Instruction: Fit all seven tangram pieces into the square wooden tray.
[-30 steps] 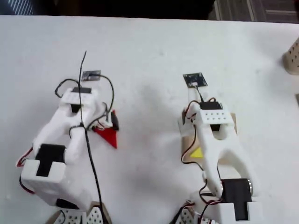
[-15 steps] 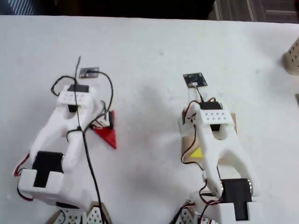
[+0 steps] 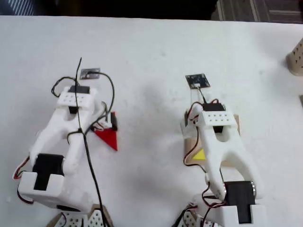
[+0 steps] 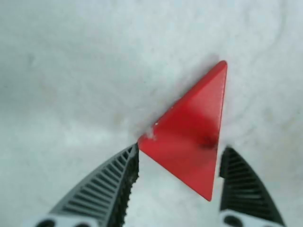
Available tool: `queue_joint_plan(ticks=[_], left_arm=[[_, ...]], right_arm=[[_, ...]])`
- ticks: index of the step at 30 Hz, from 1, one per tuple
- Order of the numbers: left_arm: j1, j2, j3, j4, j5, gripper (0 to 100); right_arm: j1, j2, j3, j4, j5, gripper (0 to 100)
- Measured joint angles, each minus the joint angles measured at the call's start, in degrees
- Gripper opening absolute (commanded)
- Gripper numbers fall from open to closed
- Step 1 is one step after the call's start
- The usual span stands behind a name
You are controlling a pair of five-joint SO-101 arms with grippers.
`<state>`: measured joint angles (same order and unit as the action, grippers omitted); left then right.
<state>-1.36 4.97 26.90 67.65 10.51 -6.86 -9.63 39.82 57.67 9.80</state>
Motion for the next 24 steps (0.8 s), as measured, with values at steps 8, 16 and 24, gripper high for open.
queue_joint_plan(ticks=[8, 16, 24], left_arm=[[-0.1, 0.0, 2.1, 0.0, 0.0, 37], [-0.1, 10.1, -3.2, 0.2, 0.0, 36], [-0.2, 14.5, -8.3, 3.0, 0.1, 16]], right_arm=[[0.0, 0.0, 0.0, 0.0, 0.0, 11.2], [0.0, 0.0, 0.0, 0.0, 0.0, 11.2], [0.0, 0.0, 0.0, 0.0, 0.0, 11.2]])
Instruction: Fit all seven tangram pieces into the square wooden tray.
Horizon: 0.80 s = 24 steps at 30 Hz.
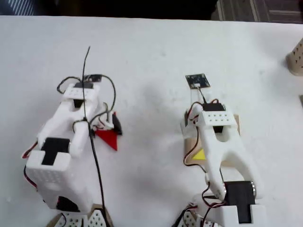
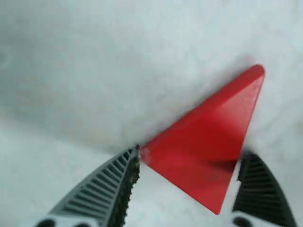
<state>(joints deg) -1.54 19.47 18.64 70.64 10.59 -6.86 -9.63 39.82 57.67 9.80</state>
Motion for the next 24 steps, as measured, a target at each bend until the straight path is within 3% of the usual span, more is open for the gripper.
queue_joint_plan(ticks=[3, 6, 17, 24], left_arm=[[0.2, -0.1, -0.7, 0.0, -0.7, 9], [0.4, -0.1, -1.8, -0.1, -4.1, 10], [0.4, -0.1, -2.4, -0.2, -4.7, 10], [-0.8, -1.9, -4.0, 4.4, -8.9, 33]], right_arm=[[0.0, 0.0, 0.0, 0.0, 0.0, 11.2], [0.0, 0.0, 0.0, 0.0, 0.0, 11.2], [1.0, 0.0, 0.0, 0.0, 0.0, 11.2], [1.1, 0.0, 0.0, 0.0, 0.0, 11.2]])
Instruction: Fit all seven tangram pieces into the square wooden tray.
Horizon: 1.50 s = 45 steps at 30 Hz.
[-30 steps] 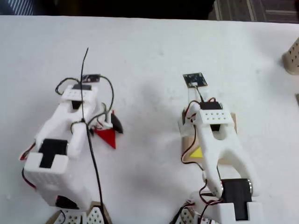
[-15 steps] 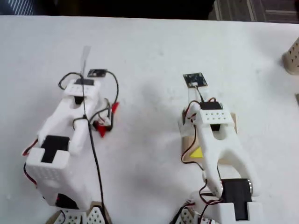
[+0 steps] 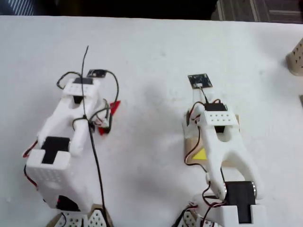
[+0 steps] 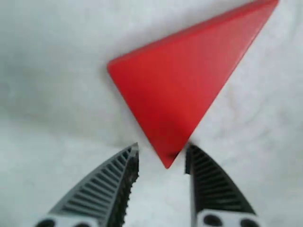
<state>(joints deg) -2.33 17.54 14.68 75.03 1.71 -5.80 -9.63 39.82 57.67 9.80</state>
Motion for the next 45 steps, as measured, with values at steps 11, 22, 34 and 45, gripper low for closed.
queue_joint_plan(ticks=[11, 22, 34, 45], left_arm=[[-0.4, -6.6, -2.7, 0.0, -23.5, 35], [-3.6, 6.8, -13.3, -3.3, -25.6, 35], [-3.5, 16.0, -19.3, -3.3, -25.6, 21], [-0.5, 15.6, -19.9, -3.2, -25.6, 13]], right_arm=[[0.0, 0.0, 0.0, -0.1, 0.0, 11.2], [0.1, 0.0, 0.0, -0.1, 0.0, 11.2], [0.1, 0.0, 0.0, -0.1, 0.0, 11.2], [0.1, 0.0, 0.0, -0.1, 0.0, 11.2]])
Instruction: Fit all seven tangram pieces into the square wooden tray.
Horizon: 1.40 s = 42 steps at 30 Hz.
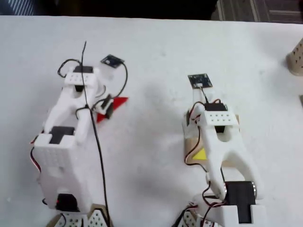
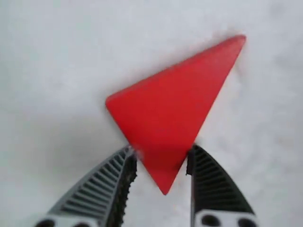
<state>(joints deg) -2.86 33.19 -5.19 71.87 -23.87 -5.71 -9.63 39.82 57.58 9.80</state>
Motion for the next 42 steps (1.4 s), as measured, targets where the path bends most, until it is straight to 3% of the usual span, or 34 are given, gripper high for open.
queue_joint_plan(ticks=[7, 16, 21, 25, 30, 42], left_arm=[[0.1, 0.3, -1.0, 1.1, 0.0, 15], [-1.3, -0.9, -11.2, 6.6, 0.2, 52], [-1.3, -0.9, -12.3, 2.5, -12.5, 49], [-1.3, -0.9, -12.4, -1.0, -18.3, 44], [-1.3, 2.5, -12.7, -6.9, -21.7, 42], [-1.2, 14.8, -22.9, -10.0, -23.2, 41]], right_arm=[[0.0, 0.0, 0.0, 0.0, 0.0, 11.2], [0.0, 0.0, 0.0, 0.0, 0.0, 11.2], [0.0, 0.0, 0.0, 0.0, 0.0, 11.2], [-0.1, 0.0, 0.0, 0.0, 0.0, 11.2], [0.0, 0.0, 0.0, -0.3, 0.0, 11.2], [0.0, 0.0, 0.0, -0.4, 0.0, 11.2]])
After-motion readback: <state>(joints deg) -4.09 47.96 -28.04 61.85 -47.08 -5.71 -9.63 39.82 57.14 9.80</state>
